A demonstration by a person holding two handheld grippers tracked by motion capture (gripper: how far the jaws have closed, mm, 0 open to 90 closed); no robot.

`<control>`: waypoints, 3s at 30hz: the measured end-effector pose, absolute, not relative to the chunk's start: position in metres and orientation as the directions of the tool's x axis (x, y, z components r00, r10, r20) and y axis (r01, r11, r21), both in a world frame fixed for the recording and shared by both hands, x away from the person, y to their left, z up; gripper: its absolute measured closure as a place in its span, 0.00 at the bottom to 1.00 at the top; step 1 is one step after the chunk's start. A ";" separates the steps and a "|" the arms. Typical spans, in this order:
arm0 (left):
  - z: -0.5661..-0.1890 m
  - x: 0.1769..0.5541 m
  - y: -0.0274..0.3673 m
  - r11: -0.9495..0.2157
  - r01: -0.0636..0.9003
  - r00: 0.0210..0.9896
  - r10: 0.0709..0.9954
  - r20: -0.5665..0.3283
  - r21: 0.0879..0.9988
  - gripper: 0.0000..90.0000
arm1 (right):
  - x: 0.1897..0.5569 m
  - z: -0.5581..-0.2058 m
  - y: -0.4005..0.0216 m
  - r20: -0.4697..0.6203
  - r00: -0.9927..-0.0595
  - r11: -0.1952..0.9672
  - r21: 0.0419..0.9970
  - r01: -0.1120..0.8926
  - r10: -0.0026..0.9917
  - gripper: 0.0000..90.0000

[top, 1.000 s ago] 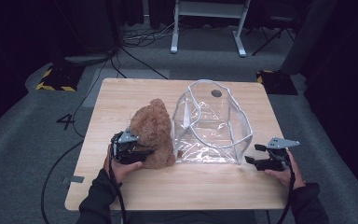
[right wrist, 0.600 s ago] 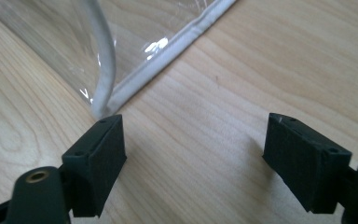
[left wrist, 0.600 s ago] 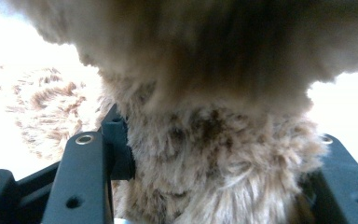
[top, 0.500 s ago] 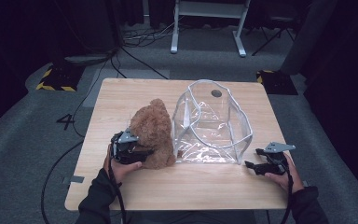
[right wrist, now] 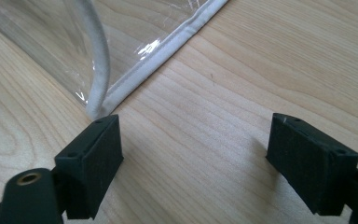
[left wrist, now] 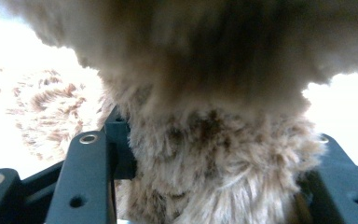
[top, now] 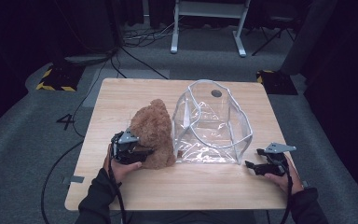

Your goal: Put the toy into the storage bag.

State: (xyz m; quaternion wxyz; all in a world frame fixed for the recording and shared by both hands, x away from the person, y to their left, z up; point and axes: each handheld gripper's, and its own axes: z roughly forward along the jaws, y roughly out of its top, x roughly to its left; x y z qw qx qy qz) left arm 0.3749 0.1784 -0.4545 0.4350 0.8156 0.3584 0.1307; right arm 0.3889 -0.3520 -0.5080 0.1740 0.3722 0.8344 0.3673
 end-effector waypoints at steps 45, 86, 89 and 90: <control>-0.394 0.357 0.186 -0.240 0.294 0.676 0.736 -0.024 0.925 0.61 | 0.388 -0.508 -0.353 -0.017 -0.659 0.451 0.743 0.495 0.752 0.20; -0.284 0.374 0.159 -0.175 0.125 0.685 0.727 0.043 0.977 0.62 | 0.388 -0.508 -0.353 -0.018 -0.660 0.452 0.743 0.494 0.751 0.20; -0.278 0.374 0.154 -0.179 0.106 0.690 0.721 0.057 0.978 0.62 | 0.388 -0.508 -0.353 -0.018 -0.660 0.452 0.743 0.494 0.751 0.20; -0.274 0.374 0.150 -0.169 0.096 0.696 0.716 0.055 0.981 0.62 | 0.388 -0.508 -0.353 -0.018 -0.659 0.451 0.743 0.495 0.752 0.20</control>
